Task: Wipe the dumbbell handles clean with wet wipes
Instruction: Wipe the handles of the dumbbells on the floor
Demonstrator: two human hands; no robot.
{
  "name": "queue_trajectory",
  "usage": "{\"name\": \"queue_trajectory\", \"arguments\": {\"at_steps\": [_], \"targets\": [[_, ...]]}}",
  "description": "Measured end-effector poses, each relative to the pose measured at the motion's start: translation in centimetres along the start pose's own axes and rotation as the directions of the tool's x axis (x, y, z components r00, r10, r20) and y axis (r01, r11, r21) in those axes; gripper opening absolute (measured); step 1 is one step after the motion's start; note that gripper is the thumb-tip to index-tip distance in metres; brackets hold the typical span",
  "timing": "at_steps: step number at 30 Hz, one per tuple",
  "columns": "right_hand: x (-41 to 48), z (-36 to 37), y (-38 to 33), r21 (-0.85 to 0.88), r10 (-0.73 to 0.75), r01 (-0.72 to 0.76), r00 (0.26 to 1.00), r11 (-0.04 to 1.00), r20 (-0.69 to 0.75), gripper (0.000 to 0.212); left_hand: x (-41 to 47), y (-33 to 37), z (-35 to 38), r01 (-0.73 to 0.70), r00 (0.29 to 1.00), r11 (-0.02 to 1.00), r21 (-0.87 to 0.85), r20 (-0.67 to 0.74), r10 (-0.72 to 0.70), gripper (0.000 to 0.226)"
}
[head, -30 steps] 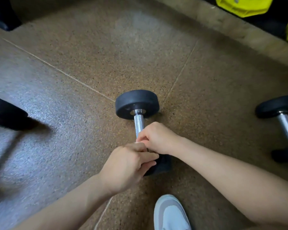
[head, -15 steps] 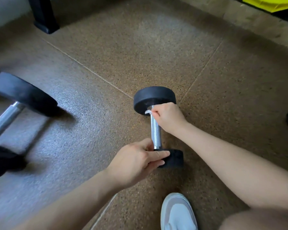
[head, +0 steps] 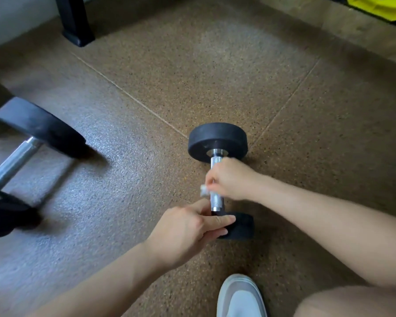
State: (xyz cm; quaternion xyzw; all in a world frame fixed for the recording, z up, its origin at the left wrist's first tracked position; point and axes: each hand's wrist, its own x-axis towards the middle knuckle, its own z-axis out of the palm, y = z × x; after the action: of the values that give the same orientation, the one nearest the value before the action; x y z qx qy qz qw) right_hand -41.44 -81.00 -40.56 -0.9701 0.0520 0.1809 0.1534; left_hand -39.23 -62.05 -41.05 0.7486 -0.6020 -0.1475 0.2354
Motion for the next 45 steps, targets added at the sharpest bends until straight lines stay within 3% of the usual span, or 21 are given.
{"name": "queue_trajectory", "arguments": {"at_steps": [2,3,5,7,9,13,16,18,21,23,26,29,31,33,35,37,39,41,43,45], "targets": [[1.3,-0.4,1.8,-0.054,0.066,-0.076,0.985,0.996,-0.160,0.028,0.3,0.3,0.1,0.007,1.000,1.000,0.024,0.009,-0.007,0.031],[1.3,-0.1,2.3,0.003,0.095,-0.096,0.973,0.995,-0.211,0.026,0.4,0.4,0.3,0.013,1.000,0.999,0.029,0.023,-0.013,0.031],[-0.7,0.8,1.2,0.095,0.066,-0.052,0.986,0.994,-0.156,0.021,0.7,0.7,0.4,0.018,0.998,0.999,0.037,0.052,-0.020,0.032],[-2.6,1.3,-0.3,0.186,-0.029,0.029,1.000,0.982,-0.002,0.018,0.9,1.0,0.6,0.021,0.995,0.998,0.064,0.093,-0.027,0.033],[-2.1,1.0,0.1,0.202,-0.049,0.046,0.999,0.978,0.012,0.015,1.4,1.1,0.5,0.015,0.988,0.996,0.084,0.153,-0.027,0.036],[0.1,1.0,3.2,0.243,0.099,-0.034,0.960,0.969,-0.262,0.017,2.6,1.5,-0.4,0.006,0.950,0.993,0.119,0.309,-0.043,0.053],[-2.5,2.0,1.2,0.282,0.004,0.010,0.999,0.959,-0.052,0.016,3.0,1.9,-0.8,-0.034,0.933,0.983,0.180,0.358,-0.033,0.058],[-3.0,2.0,0.8,0.289,-0.023,0.027,1.000,0.957,-0.018,0.016,3.1,1.9,-1.0,-0.054,0.918,0.979,0.195,0.395,-0.028,0.051],[-0.3,1.5,3.5,0.124,0.120,-0.090,0.959,0.988,-0.255,0.025,3.2,1.8,-0.9,-0.085,0.914,0.972,0.220,0.405,-0.012,0.042],[0.2,1.8,4.3,0.168,0.220,-0.169,0.906,0.971,-0.361,0.023,2.8,1.8,-0.9,-0.097,0.928,0.968,0.232,0.371,0.005,0.042],[-2.6,2.9,3.0,0.372,0.242,-0.140,0.940,0.917,-0.242,0.017,2.1,1.2,-1.1,-0.087,0.942,0.977,0.195,0.334,0.017,0.046],[-3.8,2.7,2.4,0.473,0.260,-0.165,0.955,0.866,-0.143,0.012,1.6,1.1,-1.9,-0.064,0.945,0.987,0.146,0.327,0.013,0.042],[-2.5,1.3,2.1,0.665,0.369,-0.178,0.916,0.725,-0.157,0.010,1.8,1.3,-2.8,-0.079,0.927,0.983,0.163,0.376,0.012,0.045],[-1.3,-0.9,1.0,0.872,0.398,-0.113,0.912,0.476,-0.099,0.009,2.1,1.3,-4.1,-0.136,0.885,0.969,0.206,0.465,0.025,0.051],[-0.5,-3.5,-0.6,0.966,0.296,-0.075,0.955,0.247,-0.002,0.013,2.0,1.1,-5.7,-0.210,0.822,0.949,0.235,0.568,0.041,0.053],[0.4,-6.7,-2.2,0.992,0.104,-0.091,0.991,0.087,0.082,0.017,1.7,0.8,-8.2,-0.296,0.793,0.907,0.301,0.606,0.057,0.051],[1.4,-10.1,-4.2,0.993,-0.065,-0.109,0.991,0.054,0.113,0.021,1.2,0.3,-11.9,-0.299,0.828,0.885,0.358,0.558,0.055,0.049],[2.4,-13.1,-6.8,0.992,-0.127,-0.125,0.984,0.032,0.128,0.022,0.2,-0.8,-16.4,-0.238,0.868,0.896,0.374,0.495,0.023,0.048],[3.6,-15.2,-9.8,0.988,-0.120,-0.155,0.980,0.018,0.156,0.026,-1.6,-2.2,-20.9,-0.107,0.913,0.923,0.371,0.405,-0.057,0.041],[4.7,-16.6,-13.1,0.983,-0.132,-0.163,0.976,0.085,0.173,0.030,-3.9,-4.0,-23.9,0.109,0.969,0.964,0.241,0.193,-0.158,0.027]]}}
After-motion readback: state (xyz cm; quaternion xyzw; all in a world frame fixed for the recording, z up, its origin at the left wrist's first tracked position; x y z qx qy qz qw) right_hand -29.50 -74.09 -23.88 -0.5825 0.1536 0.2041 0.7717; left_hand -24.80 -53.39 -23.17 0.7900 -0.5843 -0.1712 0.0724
